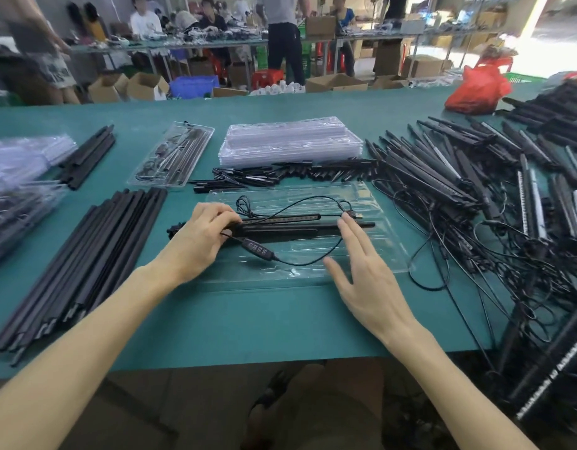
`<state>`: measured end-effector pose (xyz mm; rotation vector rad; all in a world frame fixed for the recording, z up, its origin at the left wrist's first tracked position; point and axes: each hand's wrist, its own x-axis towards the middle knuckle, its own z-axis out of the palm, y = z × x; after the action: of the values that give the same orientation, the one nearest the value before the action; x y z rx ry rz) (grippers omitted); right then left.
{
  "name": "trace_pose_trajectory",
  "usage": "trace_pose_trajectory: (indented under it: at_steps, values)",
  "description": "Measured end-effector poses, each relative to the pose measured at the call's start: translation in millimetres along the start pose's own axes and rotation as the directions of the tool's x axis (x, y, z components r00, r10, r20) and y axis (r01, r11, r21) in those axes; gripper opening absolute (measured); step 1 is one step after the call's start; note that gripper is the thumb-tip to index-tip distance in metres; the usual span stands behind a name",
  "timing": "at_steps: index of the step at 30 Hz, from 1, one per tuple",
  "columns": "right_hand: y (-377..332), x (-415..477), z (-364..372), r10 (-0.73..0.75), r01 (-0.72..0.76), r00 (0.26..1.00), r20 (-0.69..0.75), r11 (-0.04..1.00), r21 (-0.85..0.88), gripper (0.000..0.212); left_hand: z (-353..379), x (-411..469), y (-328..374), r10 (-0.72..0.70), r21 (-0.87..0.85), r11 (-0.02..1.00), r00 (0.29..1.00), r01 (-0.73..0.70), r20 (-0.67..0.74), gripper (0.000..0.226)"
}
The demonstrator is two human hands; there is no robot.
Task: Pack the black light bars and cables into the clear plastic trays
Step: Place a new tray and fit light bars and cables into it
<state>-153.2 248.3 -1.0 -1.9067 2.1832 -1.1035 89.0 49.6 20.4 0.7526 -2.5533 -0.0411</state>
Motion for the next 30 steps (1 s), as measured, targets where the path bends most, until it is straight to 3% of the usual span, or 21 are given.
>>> trace_pose_trajectory:
  at_steps: [2,10,14,19,22,30]
  values:
    - [0,-1,0,-0.012,0.012,1.0,0.025,1.0,-0.017,0.07,0,1,2,0.047,0.039,0.998,0.998,-0.049,0.05,0.035]
    - [-1,0,2,-0.017,0.02,0.998,0.066,0.999,-0.038,0.071,5,6,5,-0.054,0.09,0.995,0.998,0.051,0.028,0.042]
    - [-1,1,2,-0.01,0.013,0.999,0.053,0.999,-0.052,0.073,-2,5,1,-0.185,0.08,0.979,0.982,0.188,-0.044,0.044]
    - [2,1,4,-0.005,0.011,0.998,0.07,0.996,-0.086,0.072,-15,2,-7,-0.39,0.211,0.895,0.919,0.394,-0.061,0.043]
    - [2,0,4,0.01,-0.003,0.997,0.078,0.996,-0.094,0.07,-18,-2,-9,-0.524,0.319,0.802,0.851,0.505,-0.031,0.028]
    - [-1,-1,2,0.039,-0.025,0.994,0.103,0.991,-0.13,0.066,-20,-9,-18,-0.721,0.288,0.674,0.69,0.68,0.06,0.012]
